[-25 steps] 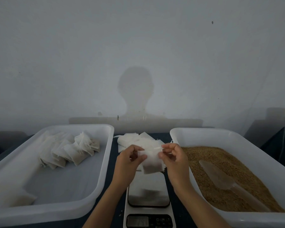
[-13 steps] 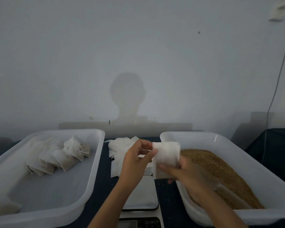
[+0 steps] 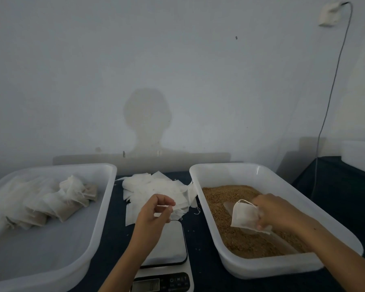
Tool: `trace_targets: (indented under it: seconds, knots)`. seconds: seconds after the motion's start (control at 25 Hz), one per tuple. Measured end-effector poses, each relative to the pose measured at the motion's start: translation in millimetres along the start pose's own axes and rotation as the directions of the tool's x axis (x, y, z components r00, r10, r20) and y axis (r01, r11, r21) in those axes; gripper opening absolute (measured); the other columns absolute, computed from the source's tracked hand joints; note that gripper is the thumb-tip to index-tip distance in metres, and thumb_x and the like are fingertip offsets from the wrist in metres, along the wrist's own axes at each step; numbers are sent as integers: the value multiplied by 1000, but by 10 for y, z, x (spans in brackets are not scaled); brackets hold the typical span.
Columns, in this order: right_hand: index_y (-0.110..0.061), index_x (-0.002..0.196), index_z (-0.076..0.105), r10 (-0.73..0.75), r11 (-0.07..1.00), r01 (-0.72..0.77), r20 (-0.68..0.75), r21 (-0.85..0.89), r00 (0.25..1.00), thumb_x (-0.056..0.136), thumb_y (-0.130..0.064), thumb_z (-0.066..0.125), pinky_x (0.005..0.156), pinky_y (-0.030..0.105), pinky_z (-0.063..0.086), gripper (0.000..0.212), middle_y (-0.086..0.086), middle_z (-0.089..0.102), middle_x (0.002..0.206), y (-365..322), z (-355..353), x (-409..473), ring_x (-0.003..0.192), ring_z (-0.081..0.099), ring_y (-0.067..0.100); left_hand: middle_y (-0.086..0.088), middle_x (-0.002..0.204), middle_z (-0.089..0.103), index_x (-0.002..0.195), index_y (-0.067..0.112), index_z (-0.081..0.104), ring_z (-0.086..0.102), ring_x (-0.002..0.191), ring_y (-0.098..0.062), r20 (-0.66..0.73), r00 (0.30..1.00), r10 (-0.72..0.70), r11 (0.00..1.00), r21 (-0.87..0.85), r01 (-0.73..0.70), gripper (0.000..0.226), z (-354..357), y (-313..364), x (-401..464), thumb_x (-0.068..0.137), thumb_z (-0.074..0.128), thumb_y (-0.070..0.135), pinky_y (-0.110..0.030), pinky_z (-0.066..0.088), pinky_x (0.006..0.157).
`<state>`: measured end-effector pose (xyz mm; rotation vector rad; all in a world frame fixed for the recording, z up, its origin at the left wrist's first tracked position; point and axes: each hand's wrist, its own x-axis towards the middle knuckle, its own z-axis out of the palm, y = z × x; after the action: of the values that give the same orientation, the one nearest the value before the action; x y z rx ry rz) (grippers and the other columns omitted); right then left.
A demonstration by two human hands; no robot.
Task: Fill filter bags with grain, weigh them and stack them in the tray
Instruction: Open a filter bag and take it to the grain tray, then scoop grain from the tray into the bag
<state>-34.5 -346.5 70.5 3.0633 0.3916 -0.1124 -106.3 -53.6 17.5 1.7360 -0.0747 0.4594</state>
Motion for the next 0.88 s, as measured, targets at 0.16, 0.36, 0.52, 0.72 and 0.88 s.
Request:
trace_targets:
  seconds: [0.16,0.36,0.52,0.72,0.88]
  knots:
    - [-24,109,60,10,1000,-10,4,9,1000,73,-31,78,66,18,38,41,-10,58,100,1,-14,17,85,54,8,2,95,66,89,15,60,62,86,-17,10,1000,-4,1000,18,4,18,-19,-21,21,92,51,-1,-22,55,68]
    - [-23,115,60,6,985,-6,-1,-174,1000,76,-34,74,70,21,40,44,-1,63,112,-36,-24,10,86,55,11,2,96,65,90,14,60,62,89,-18,17,1000,-10,1000,14,10,18,-11,-56,0,92,51,-2,-21,54,66]
    - [-24,114,62,-44,967,44,7,-250,999,80,-36,70,78,23,45,37,-1,63,112,-58,-35,-4,97,59,13,2,97,65,91,14,60,62,90,-17,22,1000,-21,1000,19,21,17,0,-74,-14,93,51,0,-22,55,67]
    - [-24,105,63,-80,958,55,-78,-282,994,82,-28,67,69,20,36,23,-5,61,99,-49,-40,-37,82,51,10,1,96,65,90,15,60,61,89,-16,21,999,-25,999,27,25,17,-1,-77,-28,93,51,0,-22,55,67]
    - [-25,106,63,-56,973,39,-69,-229,996,79,-28,70,69,19,38,28,-4,63,104,8,28,8,85,54,9,1,97,64,90,15,59,60,89,-16,24,999,-28,999,19,27,18,-8,-78,-30,93,50,-1,-22,54,67]
